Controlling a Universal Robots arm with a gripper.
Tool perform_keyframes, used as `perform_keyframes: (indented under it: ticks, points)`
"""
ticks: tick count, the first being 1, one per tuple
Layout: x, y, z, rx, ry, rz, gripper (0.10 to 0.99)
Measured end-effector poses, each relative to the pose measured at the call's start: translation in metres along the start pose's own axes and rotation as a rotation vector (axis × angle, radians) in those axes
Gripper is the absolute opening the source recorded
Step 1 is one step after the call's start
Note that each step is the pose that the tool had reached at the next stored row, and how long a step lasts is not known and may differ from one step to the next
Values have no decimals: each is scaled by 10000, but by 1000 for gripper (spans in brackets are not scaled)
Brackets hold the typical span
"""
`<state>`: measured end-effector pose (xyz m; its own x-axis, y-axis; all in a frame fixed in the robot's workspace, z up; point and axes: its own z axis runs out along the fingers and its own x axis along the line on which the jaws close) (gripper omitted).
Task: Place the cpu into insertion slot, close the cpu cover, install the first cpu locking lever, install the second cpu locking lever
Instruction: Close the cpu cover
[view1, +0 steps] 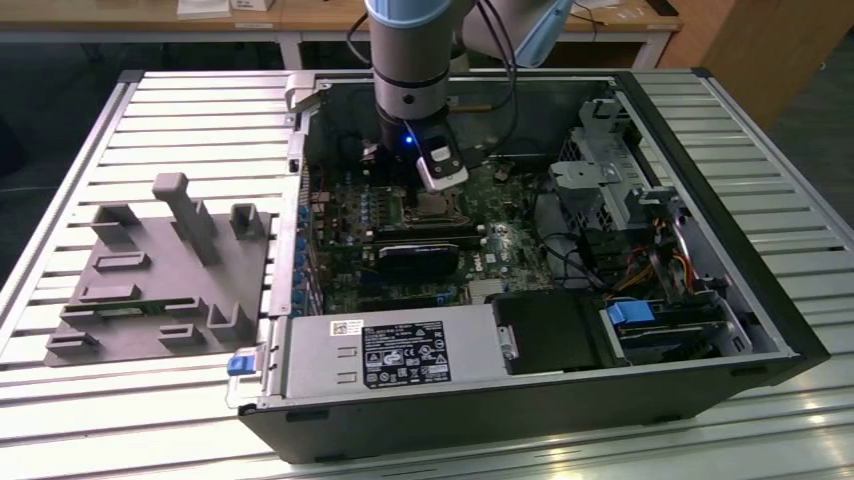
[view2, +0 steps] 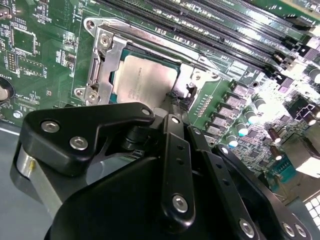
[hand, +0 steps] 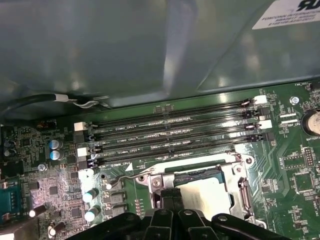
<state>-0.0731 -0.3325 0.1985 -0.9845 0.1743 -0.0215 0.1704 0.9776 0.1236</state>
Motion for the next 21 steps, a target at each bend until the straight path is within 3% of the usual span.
perform_keyframes:
  ticks: [14,21]
  points:
    - [-35,10,-29,0,4,2,102]
    - [20,1,-28,-4,-10,0,102]
